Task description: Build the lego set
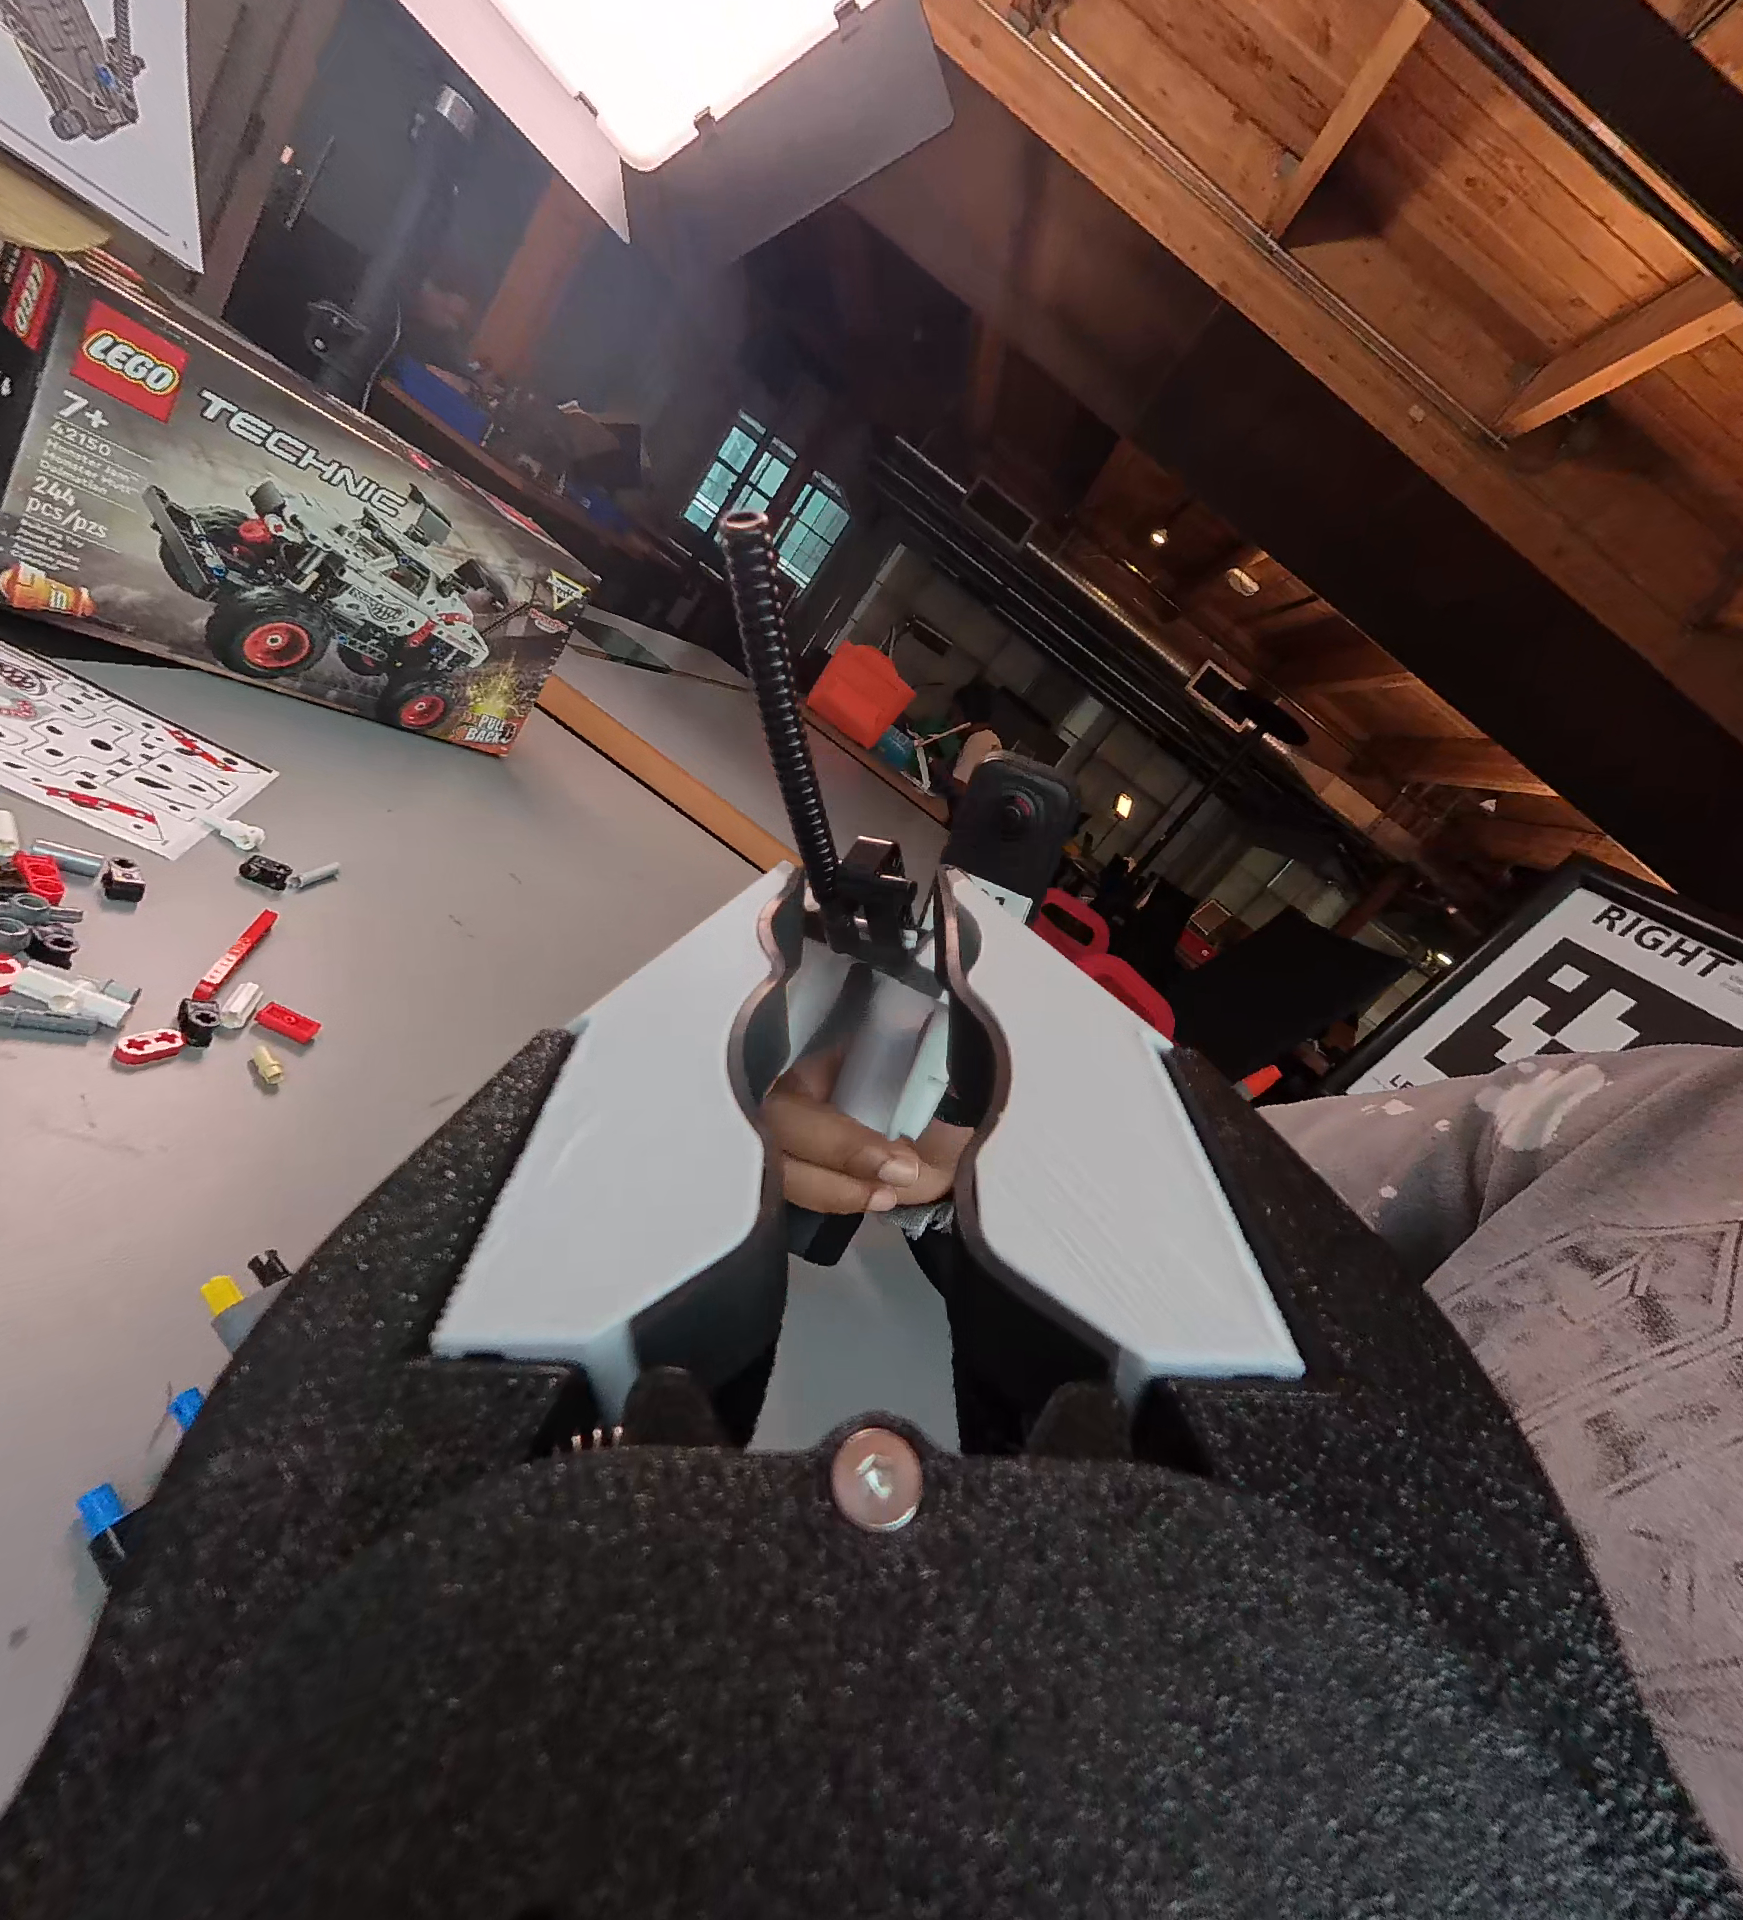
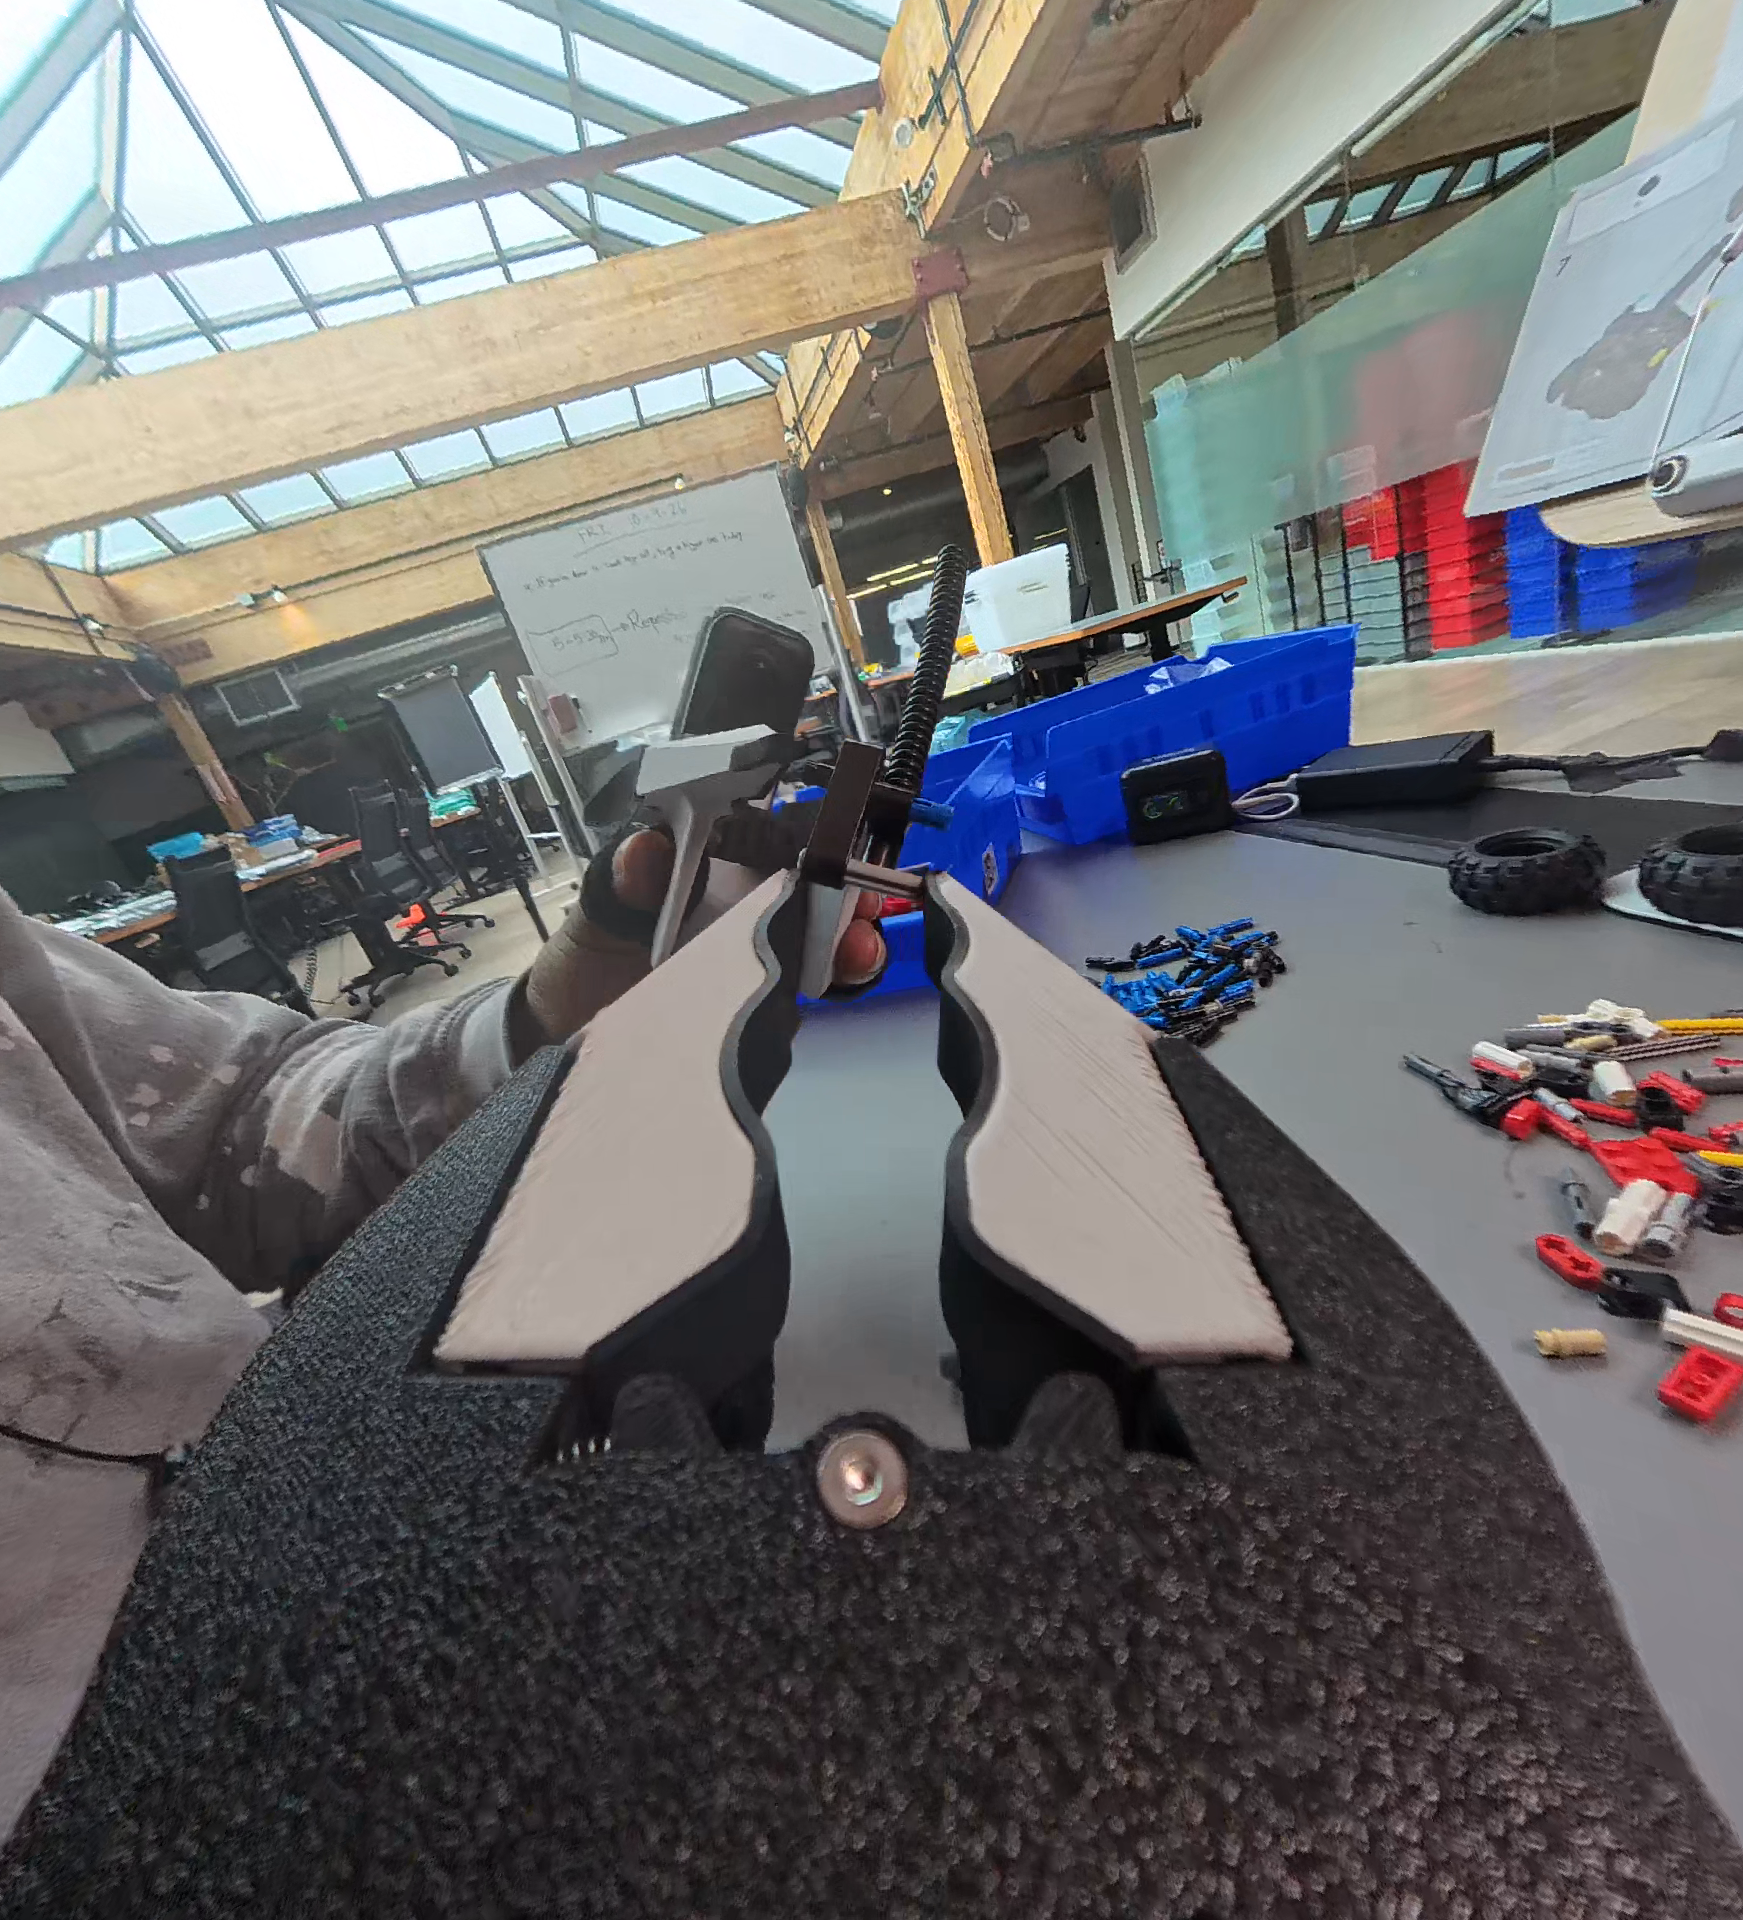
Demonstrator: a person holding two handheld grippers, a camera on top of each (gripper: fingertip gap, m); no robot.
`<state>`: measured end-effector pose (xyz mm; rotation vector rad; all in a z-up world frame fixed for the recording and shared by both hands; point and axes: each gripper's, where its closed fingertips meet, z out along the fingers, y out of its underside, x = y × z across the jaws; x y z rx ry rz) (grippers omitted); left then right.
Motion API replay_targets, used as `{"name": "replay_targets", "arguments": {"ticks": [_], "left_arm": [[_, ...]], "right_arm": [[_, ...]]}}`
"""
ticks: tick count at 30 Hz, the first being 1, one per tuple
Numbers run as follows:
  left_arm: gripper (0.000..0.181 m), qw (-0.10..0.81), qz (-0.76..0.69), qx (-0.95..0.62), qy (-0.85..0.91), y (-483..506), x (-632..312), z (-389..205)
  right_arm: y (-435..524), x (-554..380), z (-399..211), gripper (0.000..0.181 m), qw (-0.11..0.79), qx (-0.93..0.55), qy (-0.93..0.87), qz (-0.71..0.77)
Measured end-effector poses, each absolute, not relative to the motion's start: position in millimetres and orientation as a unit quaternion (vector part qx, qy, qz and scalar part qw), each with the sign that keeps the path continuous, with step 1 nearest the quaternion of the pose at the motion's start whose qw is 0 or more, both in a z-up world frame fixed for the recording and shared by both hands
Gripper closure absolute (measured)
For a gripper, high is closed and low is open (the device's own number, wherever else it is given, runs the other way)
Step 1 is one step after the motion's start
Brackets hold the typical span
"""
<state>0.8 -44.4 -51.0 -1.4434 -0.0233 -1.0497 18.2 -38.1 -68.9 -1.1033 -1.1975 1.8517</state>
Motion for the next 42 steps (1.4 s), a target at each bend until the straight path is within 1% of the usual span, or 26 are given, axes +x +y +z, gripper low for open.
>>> {"name": "replay_targets", "arguments": {"ticks": [7, 10, 13, 16, 20, 22, 24, 26, 27, 29, 32, 36, 42], "left_arm": [[0.157, 0.605, -0.456, -0.652, -0.027, -38.7, -0.2, -66.4], [0.157, 0.597, -0.457, -0.658, -0.039, -35.3, -1.5, -72.3], [0.155, 0.590, -0.453, -0.666, -0.056, -30.8, -4.5, -79.0], [0.163, 0.582, -0.458, -0.671, -0.042, -31.6, 1.3, -81.6], [0.166, 0.590, -0.451, -0.669, -0.011, -34.6, 6.0, -78.3], [0.166, 0.596, -0.450, -0.664, 0.023, -38.6, 8.5, -75.4], [0.166, 0.598, -0.451, -0.658, 0.077, -45.2, 13.4, -73.3], [0.166, 0.592, -0.460, -0.644, 0.150, -57.5, 22.1, -70.0], [0.166, 0.586, -0.466, -0.636, 0.185, -64.1, 26.5, -69.4], [0.166, 0.567, -0.484, -0.625, 0.232, -73.3, 32.3, -69.3], [0.166, 0.546, -0.519, -0.603, 0.263, -79.3, 39.3, -64.9], [0.166, 0.512, -0.546, -0.589, 0.305, -85.9, 53.3, -66.2], [0.166, 0.482, -0.577, -0.564, 0.342, -90.2, 61.0, -59.3]], "right_arm": [[-27.9, 9.8, -86.4, 0.159, 0.508, -0.407, -0.551, 0.523], [-26.4, 7.2, -90.7, 0.159, 0.592, -0.370, -0.586, 0.411], [-29.7, 6.0, -90.5, 0.159, 0.658, -0.318, -0.609, 0.309], [-32.9, 5.0, -89.4, 0.159, 0.695, -0.279, -0.618, 0.239], [-32.9, 6.1, -87.6, 0.159, 0.707, -0.265, -0.618, 0.219], [-37.3, 7.3, -86.3, 0.158, 0.686, -0.279, -0.615, 0.271], [-48.3, 9.2, -87.4, 0.155, 0.627, -0.297, -0.620, 0.367], [-60.9, 13.3, -89.7, 0.146, 0.539, -0.319, -0.624, 0.468], [-65.4, 16.4, -88.3, 0.144, 0.491, -0.332, -0.617, 0.518], [-73.4, 24.2, -83.0, 0.147, 0.395, -0.349, -0.598, 0.604], [-82.7, 31.0, -87.4, 0.149, 0.292, -0.360, -0.599, 0.652], [-96.9, 36.1, -89.9, 0.149, 0.222, -0.358, -0.598, 0.682], [-113.2, 46.1, -79.6, 0.159, 0.155, -0.334, -0.576, 0.729]]}}
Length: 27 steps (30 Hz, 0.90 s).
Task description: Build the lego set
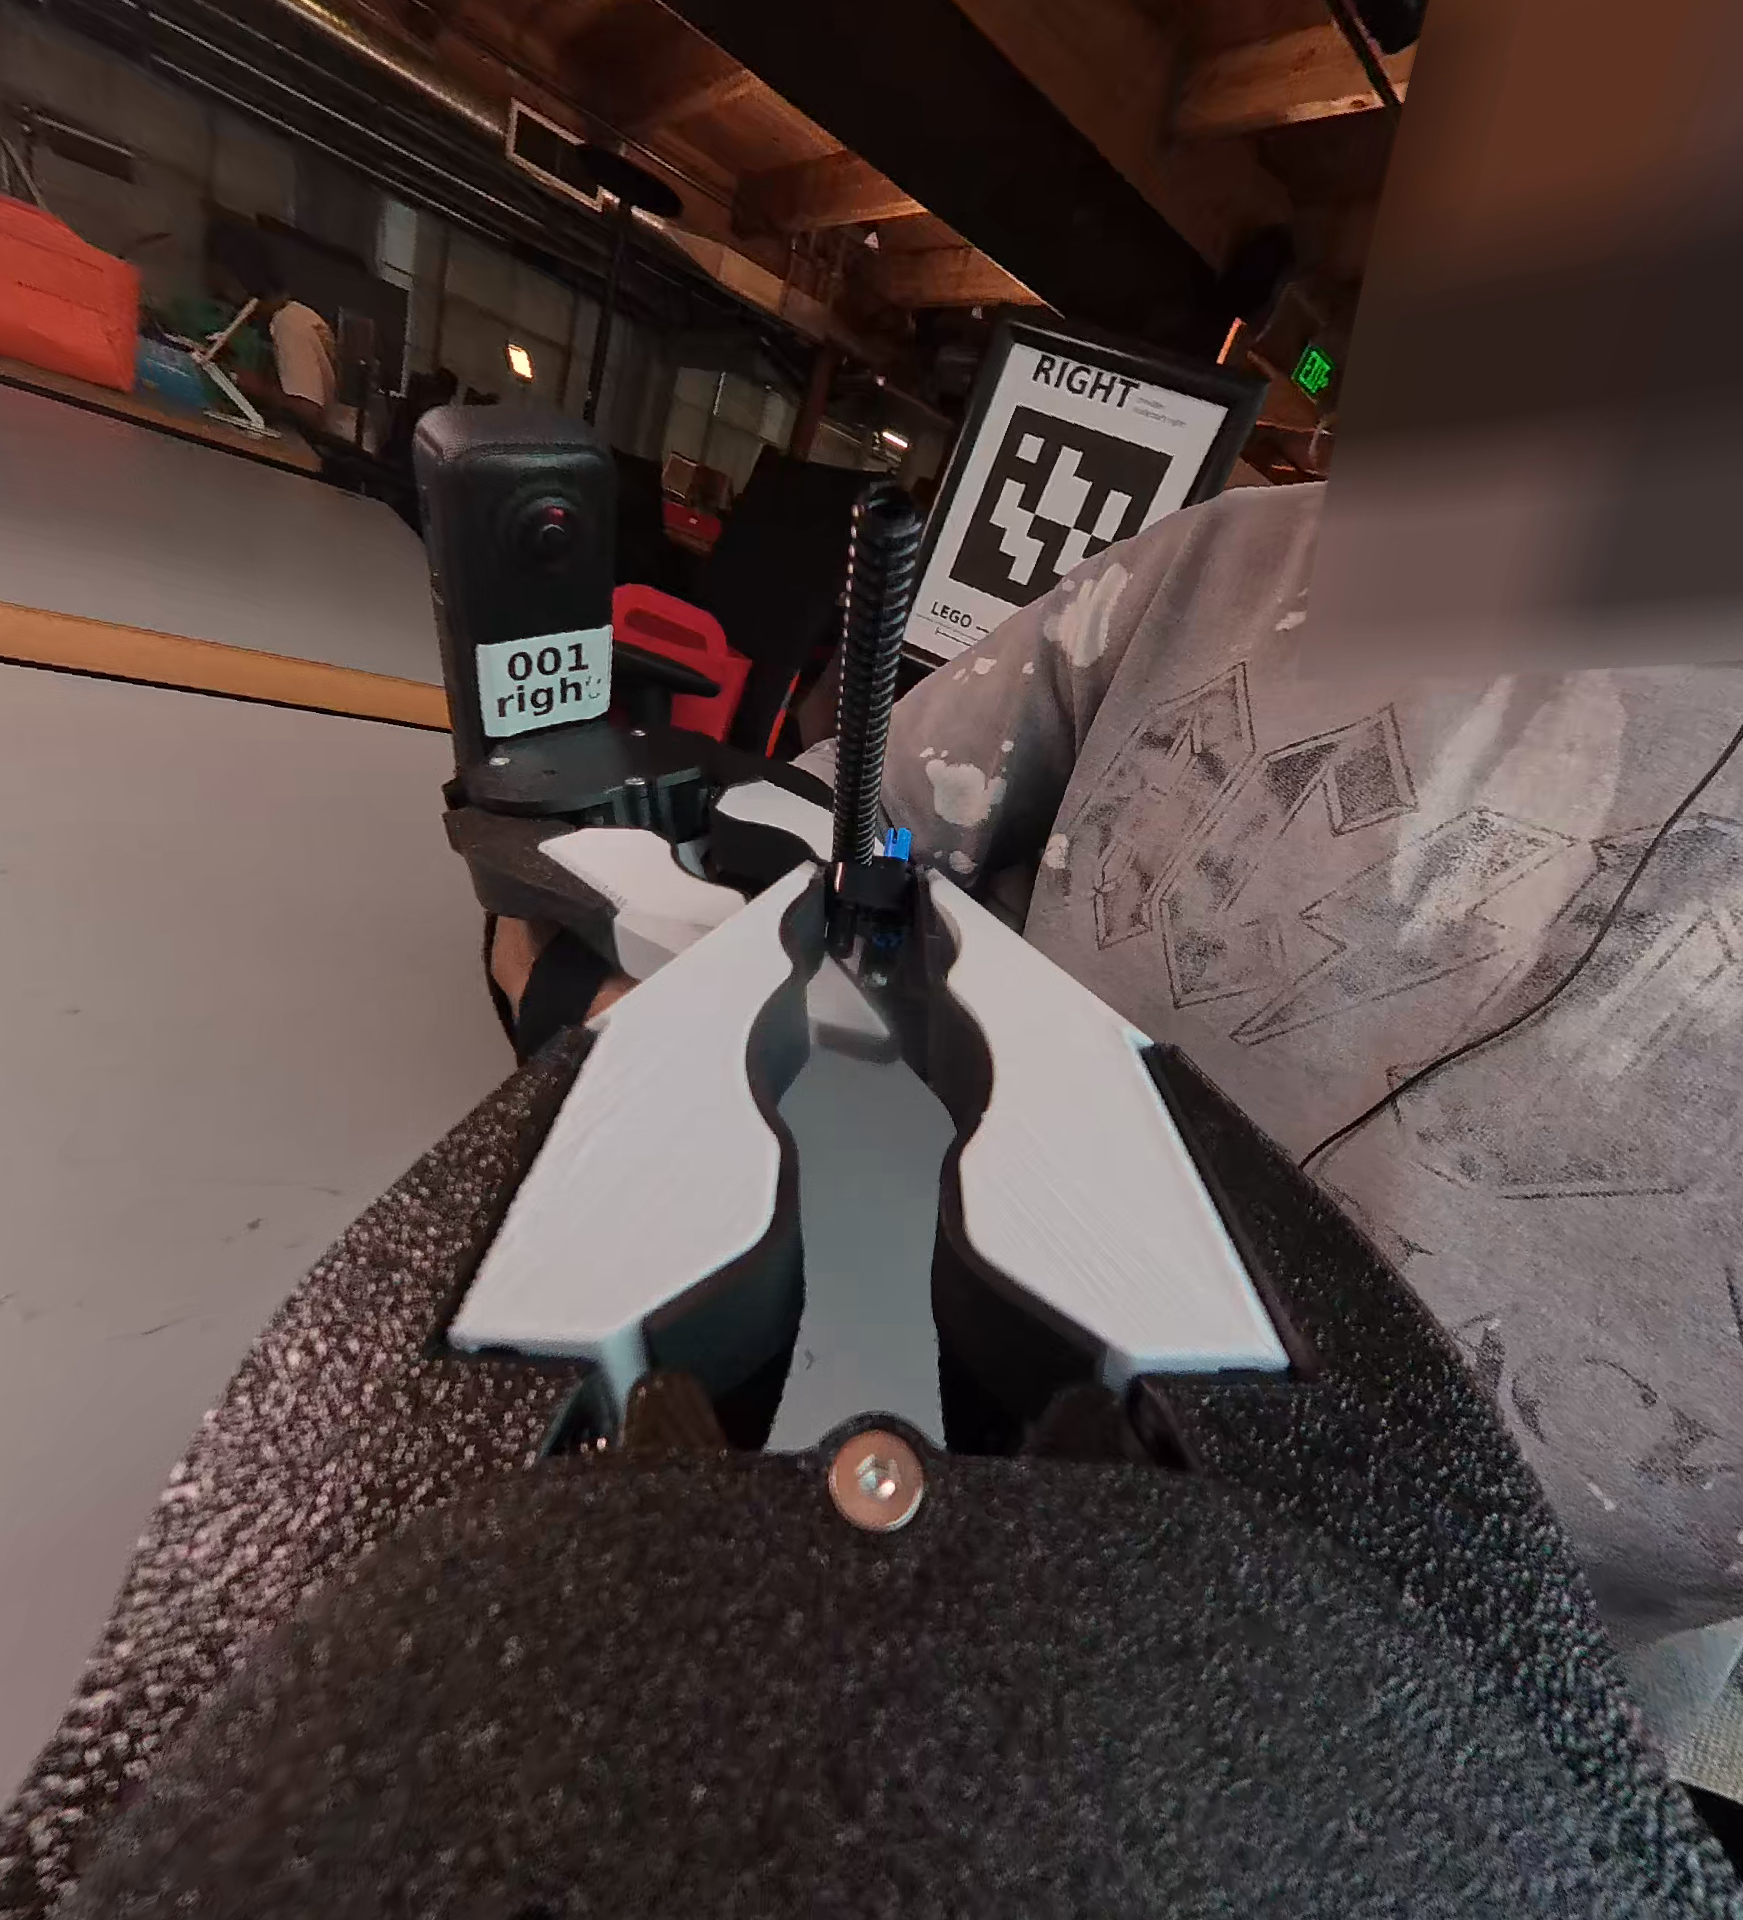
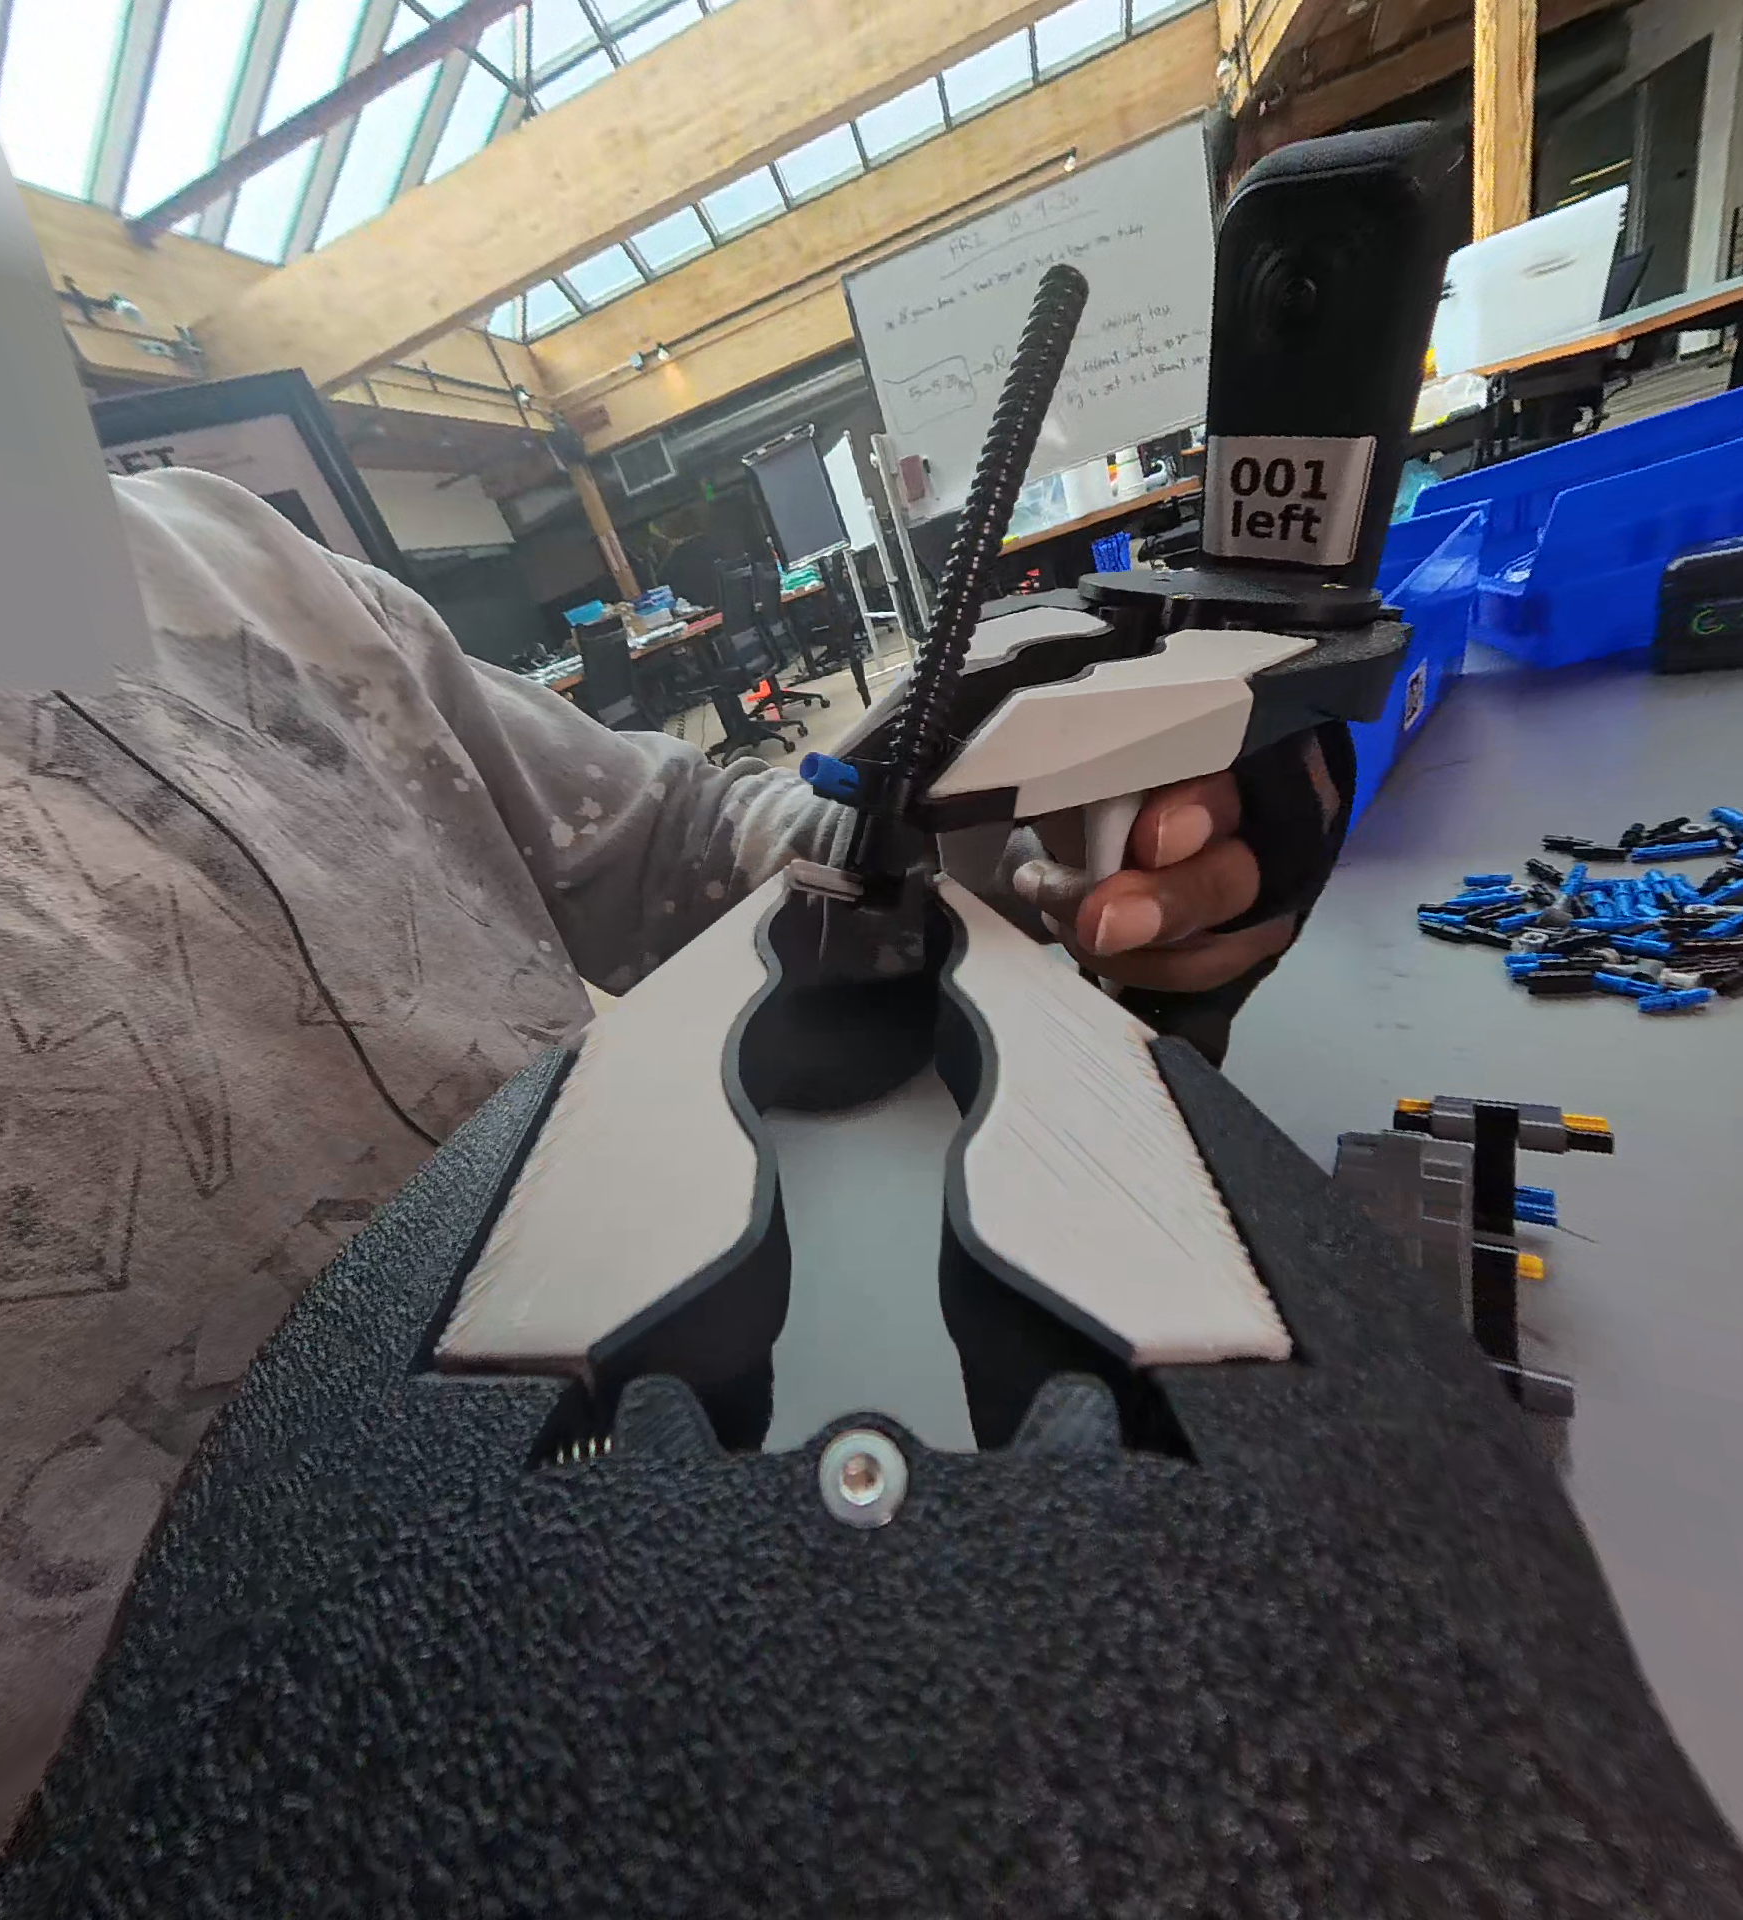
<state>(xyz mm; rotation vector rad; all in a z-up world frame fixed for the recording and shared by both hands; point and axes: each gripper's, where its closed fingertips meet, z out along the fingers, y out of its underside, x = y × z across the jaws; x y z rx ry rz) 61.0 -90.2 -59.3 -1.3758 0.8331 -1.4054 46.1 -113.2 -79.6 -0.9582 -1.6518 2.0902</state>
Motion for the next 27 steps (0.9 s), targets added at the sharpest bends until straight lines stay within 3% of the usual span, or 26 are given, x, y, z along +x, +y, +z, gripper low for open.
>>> {"name": "replay_targets", "arguments": {"ticks": [9, 21, 27], "left_arm": [[0.166, 0.477, -0.588, -0.558, 0.339, -85.2, 59.9, -58.5], [0.166, 0.489, -0.582, -0.563, 0.325, -81.2, 55.3, -60.3], [0.156, 0.520, -0.562, -0.590, 0.256, -61.0, 36.0, -59.6]], "right_arm": [[-110.6, 45.6, -78.0, 0.172, 0.173, -0.327, -0.571, 0.732], [-105.5, 38.0, -82.8, 0.173, 0.227, -0.335, -0.581, 0.706], [-85.7, 25.3, -91.1, 0.173, 0.313, -0.363, -0.593, 0.647]]}}
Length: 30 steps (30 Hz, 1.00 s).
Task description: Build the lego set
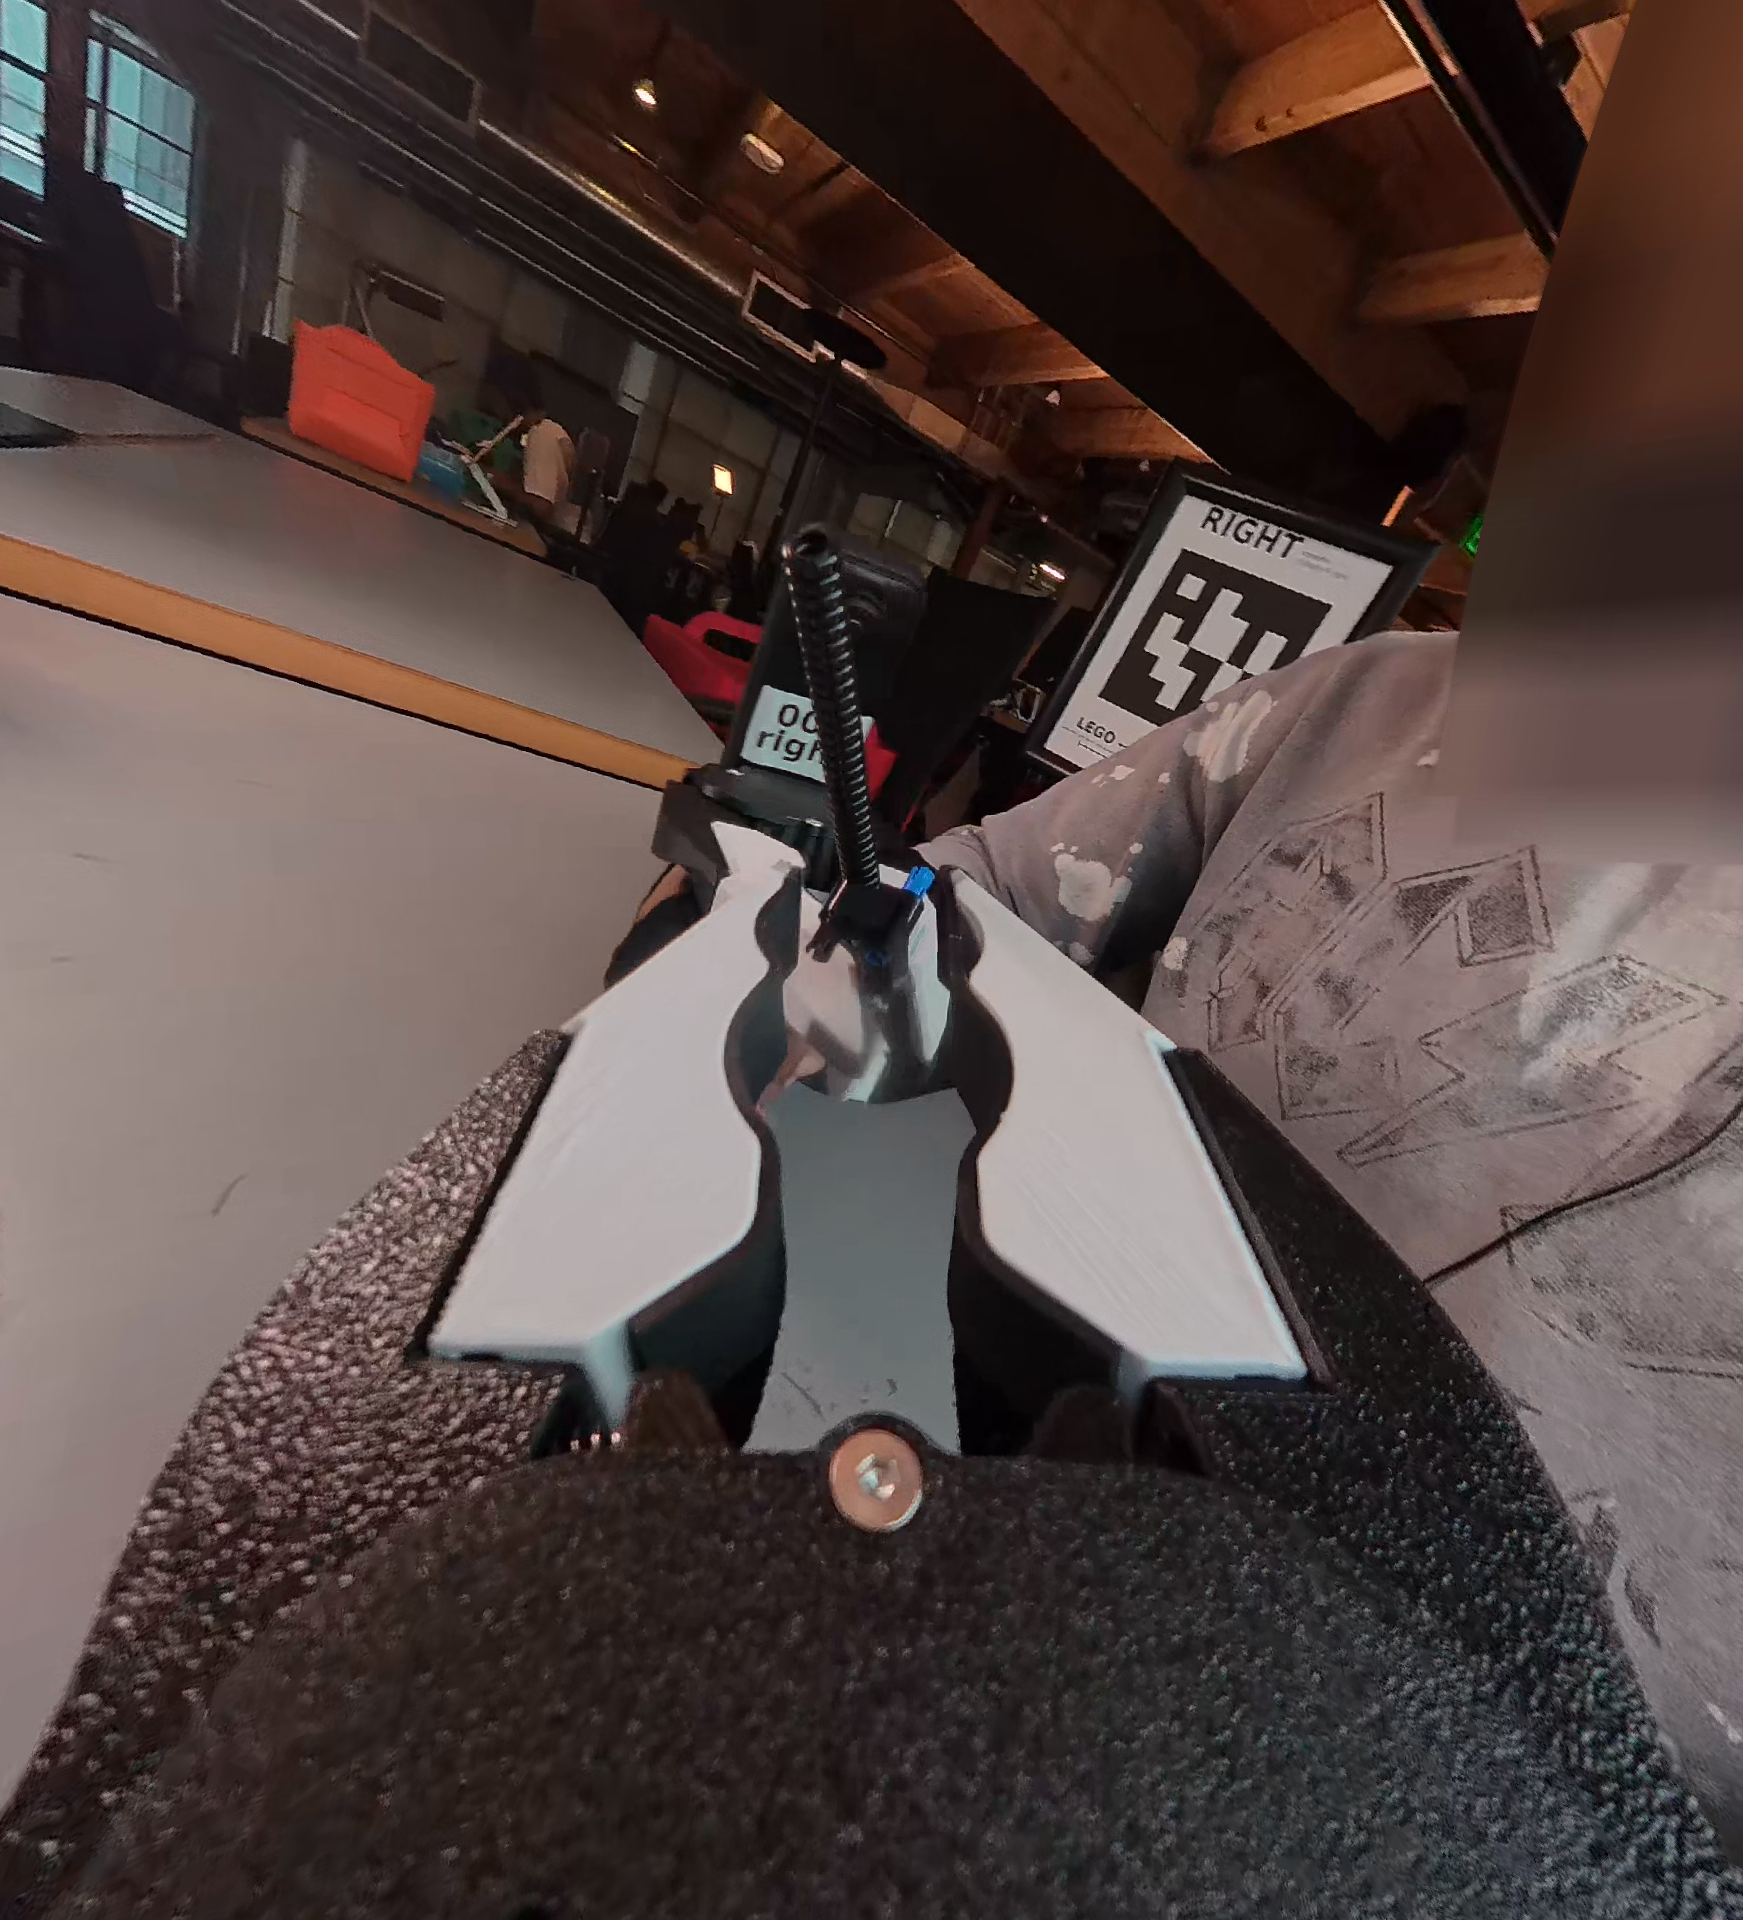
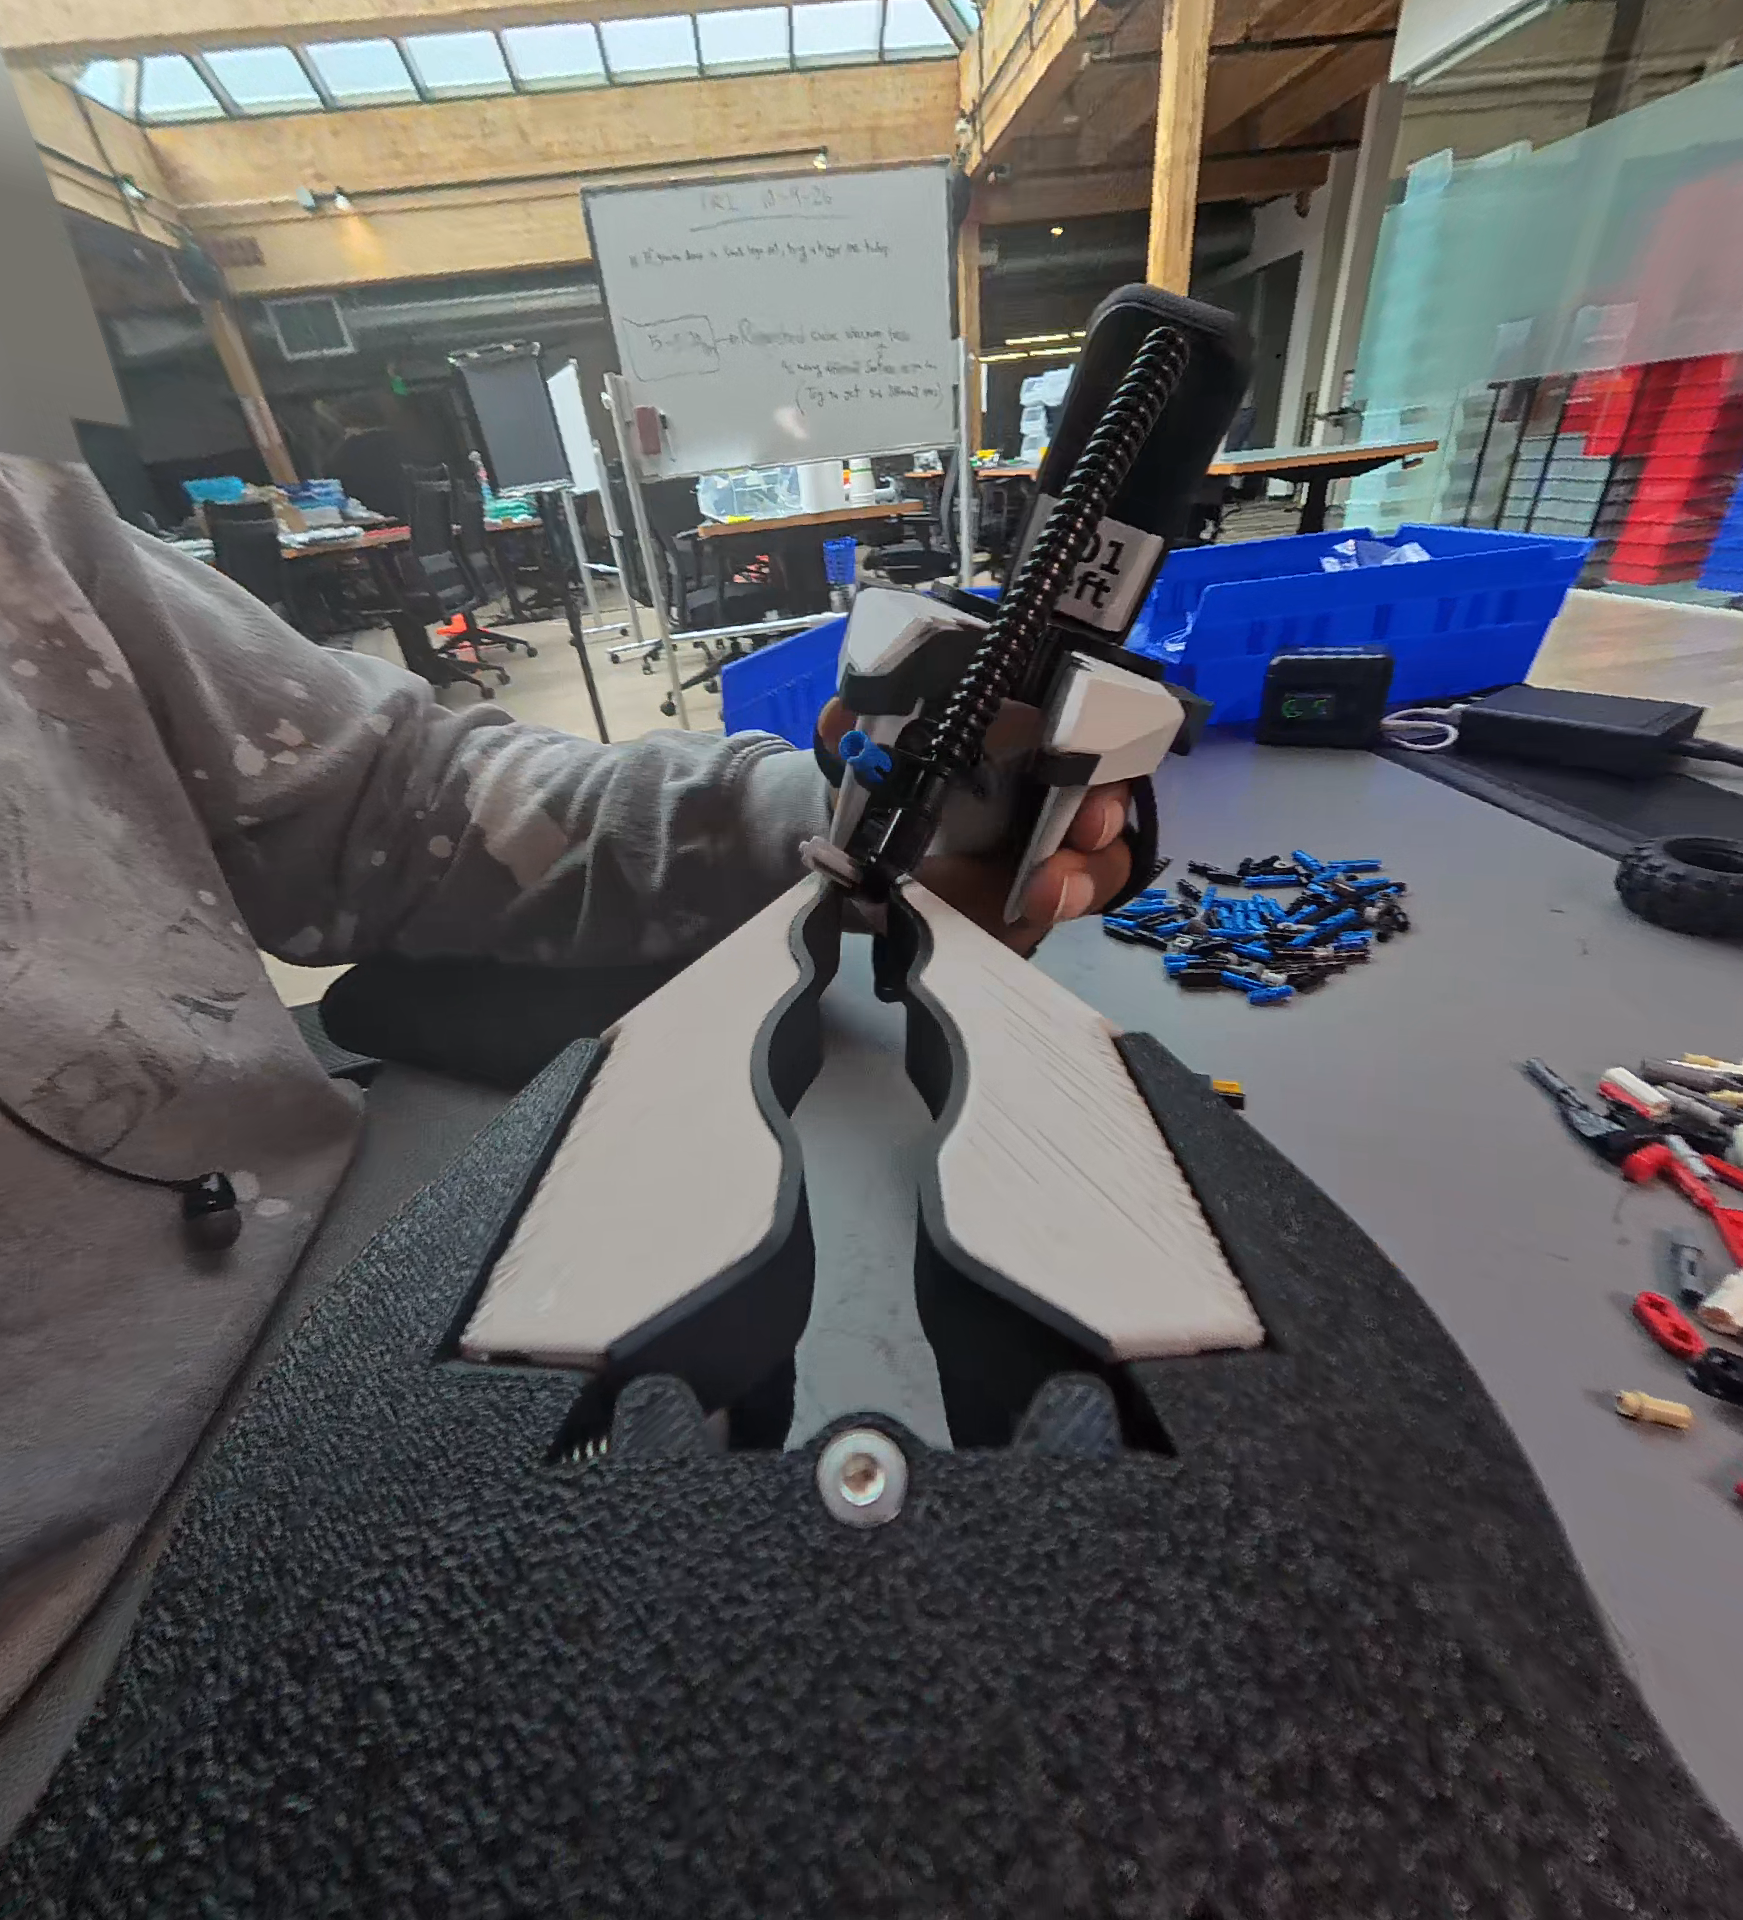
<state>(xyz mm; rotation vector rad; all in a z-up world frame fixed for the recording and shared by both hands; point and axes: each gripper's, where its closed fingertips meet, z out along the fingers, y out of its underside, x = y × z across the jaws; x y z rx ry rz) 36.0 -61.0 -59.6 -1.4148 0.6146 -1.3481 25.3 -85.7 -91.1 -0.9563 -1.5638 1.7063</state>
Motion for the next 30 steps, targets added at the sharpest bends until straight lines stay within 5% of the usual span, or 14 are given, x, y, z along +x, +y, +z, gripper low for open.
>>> {"name": "replay_targets", "arguments": {"ticks": [12, 20, 22, 28, 30], "left_arm": [[0.157, 0.555, -0.459, -0.690, 0.071, -14.5, -5.0, -80.9], [0.143, 0.530, -0.433, -0.729, 0.030, -1.6, 8.6, -93.4], [0.158, 0.531, -0.417, -0.737, 0.027, 2.2, 8.9, -97.2], [0.159, 0.536, -0.387, -0.745, 0.087, -1.8, 11.1, -97.9], [0.159, 0.532, -0.368, -0.750, 0.140, -7.3, 13.3, -101.5]], "right_arm": [[-15.2, -0.1, -117.0, 0.174, 0.449, -0.488, -0.563, 0.493], [4.6, -5.8, -128.0, 0.173, 0.589, -0.431, -0.626, 0.275], [1.8, -8.1, -129.7, 0.173, 0.610, -0.405, -0.640, 0.233], [-6.8, -8.5, -131.1, 0.172, 0.564, -0.424, -0.636, 0.313], [-22.3, -5.7, -133.8, 0.157, 0.495, -0.421, -0.649, 0.395]]}}
